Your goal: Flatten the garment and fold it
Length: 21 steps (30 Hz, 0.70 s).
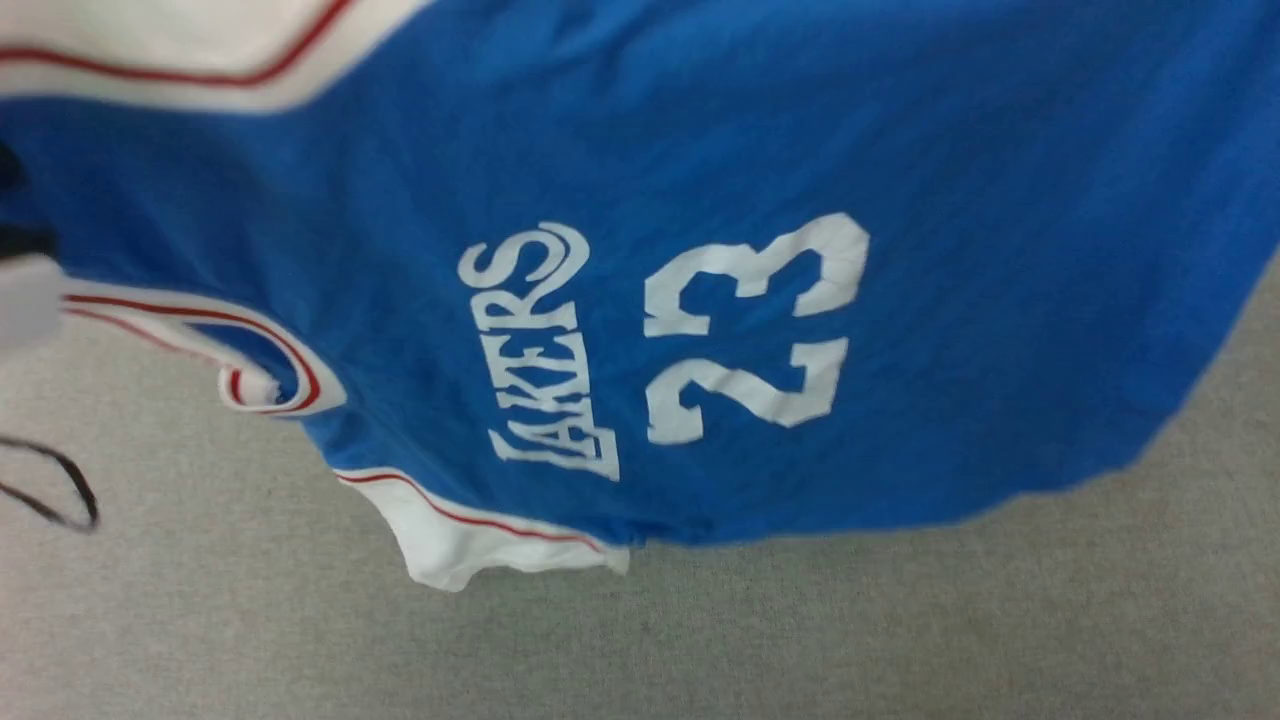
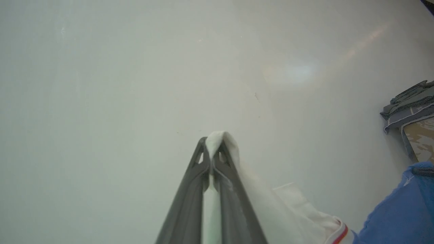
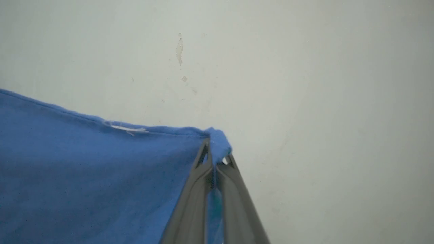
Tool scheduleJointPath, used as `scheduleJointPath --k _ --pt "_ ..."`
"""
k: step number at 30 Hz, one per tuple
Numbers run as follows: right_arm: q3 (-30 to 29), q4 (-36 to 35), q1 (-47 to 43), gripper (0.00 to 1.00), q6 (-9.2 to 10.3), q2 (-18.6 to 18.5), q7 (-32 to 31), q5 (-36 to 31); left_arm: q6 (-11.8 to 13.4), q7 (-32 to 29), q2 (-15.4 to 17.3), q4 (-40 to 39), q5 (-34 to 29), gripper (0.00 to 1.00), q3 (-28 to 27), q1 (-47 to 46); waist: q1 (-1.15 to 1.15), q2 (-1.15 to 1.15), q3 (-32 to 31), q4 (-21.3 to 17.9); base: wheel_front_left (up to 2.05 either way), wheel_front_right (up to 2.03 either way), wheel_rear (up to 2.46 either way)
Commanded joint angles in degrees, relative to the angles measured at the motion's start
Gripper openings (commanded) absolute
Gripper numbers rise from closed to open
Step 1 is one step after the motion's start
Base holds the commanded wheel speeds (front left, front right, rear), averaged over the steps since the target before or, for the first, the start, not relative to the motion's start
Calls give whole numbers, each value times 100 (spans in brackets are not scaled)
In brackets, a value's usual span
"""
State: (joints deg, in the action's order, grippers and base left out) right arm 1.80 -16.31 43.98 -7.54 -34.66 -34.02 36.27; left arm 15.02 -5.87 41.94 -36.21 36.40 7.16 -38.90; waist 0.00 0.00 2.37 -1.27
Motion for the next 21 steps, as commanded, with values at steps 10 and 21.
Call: scheduleJointPath --k 10,21 --pt "-41 541 1208 0 5 194 230 -125 -542 -110 20 1272 179 0 134 -1985 0 0 1602 -237 0 0 0" --pt "423 2569 3189 0 5 764 1343 -775 -1295 650 -415 3863 -628 0 866 -4597 0 0 2743 -324 0 0 0"
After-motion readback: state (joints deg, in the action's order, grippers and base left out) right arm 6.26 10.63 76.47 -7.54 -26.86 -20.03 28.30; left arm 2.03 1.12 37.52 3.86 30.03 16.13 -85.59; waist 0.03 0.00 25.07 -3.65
